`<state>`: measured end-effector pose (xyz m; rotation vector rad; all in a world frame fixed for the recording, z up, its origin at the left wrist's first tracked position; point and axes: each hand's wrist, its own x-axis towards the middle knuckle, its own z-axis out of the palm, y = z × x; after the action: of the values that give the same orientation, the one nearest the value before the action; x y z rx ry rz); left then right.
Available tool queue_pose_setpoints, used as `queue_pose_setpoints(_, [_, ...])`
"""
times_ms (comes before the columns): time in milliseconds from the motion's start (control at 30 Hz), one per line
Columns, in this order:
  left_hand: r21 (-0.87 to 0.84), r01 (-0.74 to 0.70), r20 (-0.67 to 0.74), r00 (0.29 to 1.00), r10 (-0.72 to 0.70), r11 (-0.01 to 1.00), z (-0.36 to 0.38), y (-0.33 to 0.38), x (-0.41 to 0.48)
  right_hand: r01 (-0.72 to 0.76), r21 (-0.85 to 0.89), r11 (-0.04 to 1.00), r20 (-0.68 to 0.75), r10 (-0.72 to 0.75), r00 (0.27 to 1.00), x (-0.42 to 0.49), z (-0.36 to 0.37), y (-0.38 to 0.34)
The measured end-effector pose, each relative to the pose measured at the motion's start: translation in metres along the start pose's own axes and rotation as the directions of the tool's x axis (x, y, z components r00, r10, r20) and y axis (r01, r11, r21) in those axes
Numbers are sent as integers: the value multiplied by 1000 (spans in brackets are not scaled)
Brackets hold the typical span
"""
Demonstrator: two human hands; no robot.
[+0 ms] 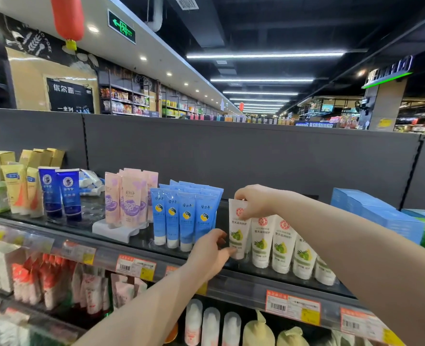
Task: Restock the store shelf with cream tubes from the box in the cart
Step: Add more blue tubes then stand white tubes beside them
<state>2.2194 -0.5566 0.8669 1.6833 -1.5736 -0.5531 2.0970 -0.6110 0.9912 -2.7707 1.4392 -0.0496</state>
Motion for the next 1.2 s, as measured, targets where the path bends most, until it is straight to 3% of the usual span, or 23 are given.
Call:
queue_pose_setpoints(233, [-81,-38,33,999,41,996,-2,10,2,41,-72,997,36,-39,999,3,-6,-8])
queue_pose_setpoints(500, [-182,-13,8,1000,14,983,2,19,17,-46,-42,998,31,47,998,-7,-15,12])
queue_pose_setpoints(767, [-148,-4,13,1000,6,989,4,19,23,-82,-114,990,7,84,996,-11,-12,26])
queue_pose_setpoints(1200, [-146,-32,60,997,41,989,7,22,28,-62,-47,997,-29,60,998,-18,-12,30])
